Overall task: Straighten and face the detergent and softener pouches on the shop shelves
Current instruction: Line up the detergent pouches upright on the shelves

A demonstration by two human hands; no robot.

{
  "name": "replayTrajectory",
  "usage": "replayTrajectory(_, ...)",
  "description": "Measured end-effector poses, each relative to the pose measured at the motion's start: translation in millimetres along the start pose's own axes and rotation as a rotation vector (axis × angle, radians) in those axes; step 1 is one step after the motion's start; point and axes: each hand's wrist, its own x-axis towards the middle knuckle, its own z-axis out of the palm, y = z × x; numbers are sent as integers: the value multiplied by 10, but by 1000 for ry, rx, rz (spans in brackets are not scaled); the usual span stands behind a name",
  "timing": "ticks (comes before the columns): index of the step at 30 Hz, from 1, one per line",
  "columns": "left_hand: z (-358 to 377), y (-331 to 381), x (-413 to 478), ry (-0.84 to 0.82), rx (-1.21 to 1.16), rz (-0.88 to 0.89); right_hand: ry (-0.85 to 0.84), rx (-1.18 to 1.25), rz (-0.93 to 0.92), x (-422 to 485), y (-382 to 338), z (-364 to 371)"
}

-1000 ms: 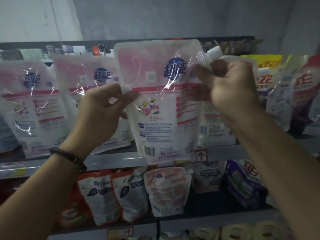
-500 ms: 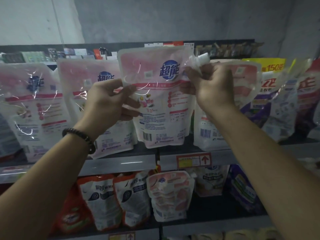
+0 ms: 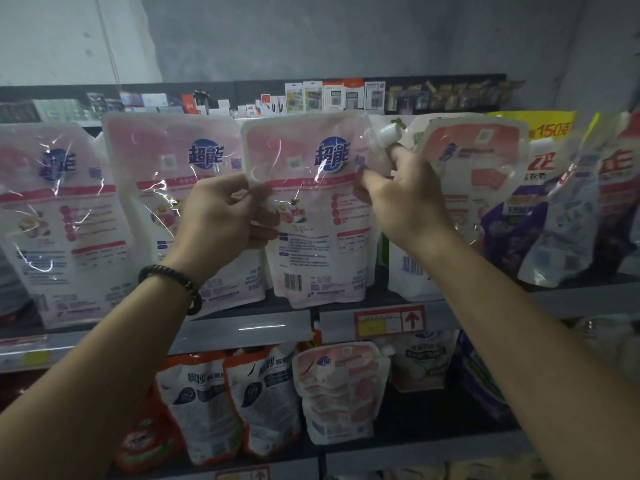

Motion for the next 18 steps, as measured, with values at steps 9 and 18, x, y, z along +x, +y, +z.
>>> replayTrajectory(9, 86, -1, 26, 61, 58, 17, -45, -76, -63, -152, -34, -81)
replayTrajectory(18, 113, 56, -65, 123, 74, 76, -5, -151, -88, -286, -30, -141)
